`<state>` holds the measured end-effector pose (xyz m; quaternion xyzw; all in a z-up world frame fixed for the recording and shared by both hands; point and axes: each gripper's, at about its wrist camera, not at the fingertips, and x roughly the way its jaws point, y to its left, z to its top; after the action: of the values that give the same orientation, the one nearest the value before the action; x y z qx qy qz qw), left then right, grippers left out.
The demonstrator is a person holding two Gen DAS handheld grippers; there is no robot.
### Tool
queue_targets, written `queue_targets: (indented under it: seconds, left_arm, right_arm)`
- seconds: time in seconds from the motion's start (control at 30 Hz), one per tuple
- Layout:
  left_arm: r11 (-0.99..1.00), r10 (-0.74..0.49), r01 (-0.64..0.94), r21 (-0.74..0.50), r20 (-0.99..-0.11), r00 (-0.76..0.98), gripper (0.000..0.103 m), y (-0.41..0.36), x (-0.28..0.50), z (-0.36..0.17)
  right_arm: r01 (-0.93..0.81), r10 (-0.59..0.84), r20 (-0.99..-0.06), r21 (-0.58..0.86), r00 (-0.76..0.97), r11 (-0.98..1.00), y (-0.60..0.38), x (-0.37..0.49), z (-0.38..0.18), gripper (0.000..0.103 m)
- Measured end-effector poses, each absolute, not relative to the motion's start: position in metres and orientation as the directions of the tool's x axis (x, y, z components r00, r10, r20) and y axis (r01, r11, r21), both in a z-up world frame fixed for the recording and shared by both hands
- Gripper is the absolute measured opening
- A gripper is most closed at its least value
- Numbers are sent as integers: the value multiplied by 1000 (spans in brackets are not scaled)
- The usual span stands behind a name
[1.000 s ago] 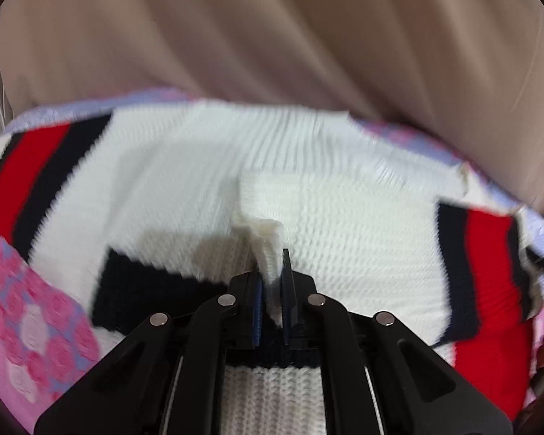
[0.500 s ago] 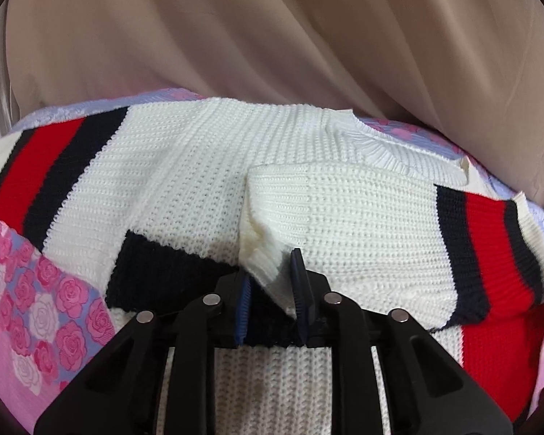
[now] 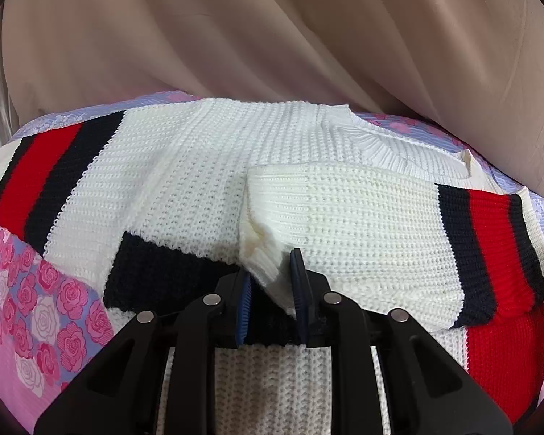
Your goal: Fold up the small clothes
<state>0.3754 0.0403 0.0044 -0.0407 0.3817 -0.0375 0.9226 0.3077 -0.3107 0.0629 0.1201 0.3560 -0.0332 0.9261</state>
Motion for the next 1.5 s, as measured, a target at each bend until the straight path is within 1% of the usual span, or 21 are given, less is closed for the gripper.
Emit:
queue_targets:
  seconds: [0.07,0.17,0.2,0.23,0.3,0.37,0.43,0.47,0.57,0.67,0.8,0.87,0.93,1.03,1.1,1.17,1.2,1.3,1.4,1.47,1.5]
  left_arm:
    - [992,-113,39,-120,-701,705,20,43,376,4]
    - [990,-123,41,-133,-700,703,20,45,375,5]
    - [991,-121,42,-129,-700,703,20,44,375,5]
    - [991,-118,42,-125,-700,704,20,44,375,5]
    - [992,-112,43,-116,-701,704,20,43,375,5]
    - [993,-111,44,-112,-701,704,20,42,375,5]
    - [993,-110,47,-109,-702,703,22,42,376,5]
    - [993,-111,50,-108,-702,703,23,42,376,5]
    - [992,-115,49,-113,-702,703,23,43,376,5]
    - [993,-112,48,-110,-702,704,23,43,376,5]
    - [995,-99,48,-91,-701,706,23,41,376,5]
    - [994,-104,49,-98,-701,705,23,41,377,5]
    - [992,-116,50,-115,-700,704,23,43,377,5]
    - [989,-133,48,-140,-700,701,26,49,378,4]
    - [989,-133,48,-139,-701,701,26,49,378,4]
    - [990,-128,51,-130,-701,701,26,47,378,4]
    - [991,-125,52,-124,-702,702,26,46,379,5]
    - [993,-114,53,-109,-702,703,28,43,378,5]
    - [992,-118,52,-115,-701,703,28,44,378,5]
    - [990,-127,52,-128,-700,703,29,46,378,4]
    - [990,-129,49,-132,-700,703,29,47,378,4]
  right_arm:
    - [207,-61,-677,136,733,969,-311,340,57,55]
    - [298,-112,-731,130,674,946,-330,379,37,57]
    - [301,-90,-759,144,645,943,-334,392,27,53]
    - [301,-78,-783,142,617,943,-336,402,19,24]
    - [284,-65,-745,171,664,944,-339,405,28,18]
    - [289,-53,-702,221,710,932,-350,402,34,17]
    - [337,-96,-760,169,643,926,-357,416,11,14]
    - [326,-105,-767,140,633,935,-354,420,5,16]
    - [324,-160,-719,96,676,941,-330,407,33,19]
    - [206,-70,-629,146,774,968,-291,374,60,22]
    - [-41,189,-685,227,703,973,-216,363,38,23]
    - [-142,227,-717,178,659,974,-178,368,19,23]
    - [-189,198,-755,99,625,977,-157,374,-3,17]
    - [-157,177,-749,97,639,983,-182,373,-11,14]
    - [-20,65,-756,68,652,997,-231,376,-14,17]
    - [72,89,-751,178,655,981,-291,365,-19,10]
    - [112,113,-747,244,655,963,-314,360,-21,0]
    - [179,130,-720,336,682,925,-343,349,-17,0]
    - [166,89,-707,284,702,944,-324,352,-5,7]
    - [154,68,-718,239,693,959,-318,357,-9,7]
    - [165,50,-741,214,669,963,-315,362,-15,4]
